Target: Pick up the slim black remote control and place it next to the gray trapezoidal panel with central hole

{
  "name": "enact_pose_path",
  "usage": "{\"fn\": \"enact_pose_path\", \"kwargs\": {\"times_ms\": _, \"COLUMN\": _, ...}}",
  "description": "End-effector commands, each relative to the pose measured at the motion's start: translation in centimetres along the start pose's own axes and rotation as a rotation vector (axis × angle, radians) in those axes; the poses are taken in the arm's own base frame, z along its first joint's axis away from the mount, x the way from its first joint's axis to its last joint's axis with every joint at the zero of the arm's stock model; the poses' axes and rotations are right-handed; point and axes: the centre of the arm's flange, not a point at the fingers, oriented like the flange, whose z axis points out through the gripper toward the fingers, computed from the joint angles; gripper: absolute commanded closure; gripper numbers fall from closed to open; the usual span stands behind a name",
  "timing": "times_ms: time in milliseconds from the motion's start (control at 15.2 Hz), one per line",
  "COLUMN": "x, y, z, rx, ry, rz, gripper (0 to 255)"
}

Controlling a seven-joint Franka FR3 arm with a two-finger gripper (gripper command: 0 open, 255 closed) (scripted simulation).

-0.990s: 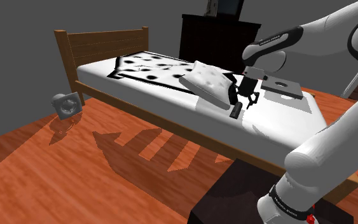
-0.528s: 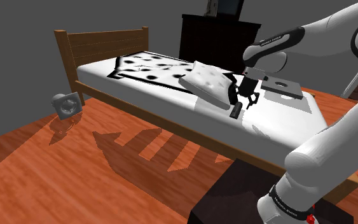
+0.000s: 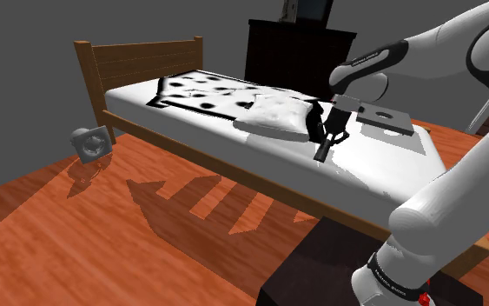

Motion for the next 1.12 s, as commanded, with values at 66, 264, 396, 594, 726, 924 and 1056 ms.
{"fn": "enact_pose_path", "kwargs": {"times_ms": 66, "x": 0.3, "y": 0.1, "z": 1.8, "rx": -0.026, "ry": -0.023, "rz": 0.004, "gripper": 255}}
{"fn": "enact_pose_path", "kwargs": {"times_ms": 264, "x": -1.3, "y": -0.6, "z": 0.8, "rx": -0.027, "ry": -0.023, "rz": 0.004, "gripper": 255}}
{"fn": "enact_pose_path", "kwargs": {"times_ms": 396, "x": -1.5, "y": -0.7, "z": -0.3, "rx": -0.027, "ry": -0.023, "rz": 0.004, "gripper": 255}}
{"fn": "enact_pose_path", "kwargs": {"times_ms": 594, "x": -1.8, "y": -0.8, "z": -1.8, "rx": -0.027, "ry": -0.023, "rz": 0.004, "gripper": 255}}
{"fn": "enact_pose_path", "kwargs": {"times_ms": 726, "x": -2.1, "y": -0.8, "z": -2.9, "rx": -0.027, "ry": -0.023, "rz": 0.004, "gripper": 255}}
{"fn": "enact_pose_path", "kwargs": {"times_ms": 924, "x": -2.4, "y": -0.9, "z": -4.4, "rx": -0.027, "ry": -0.023, "rz": 0.004, "gripper": 255}}
{"fn": "enact_pose_path", "kwargs": {"times_ms": 1056, "x": -2.6, "y": -1.0, "z": -5.4, "rx": -0.027, "ry": -0.023, "rz": 0.004, "gripper": 255}}
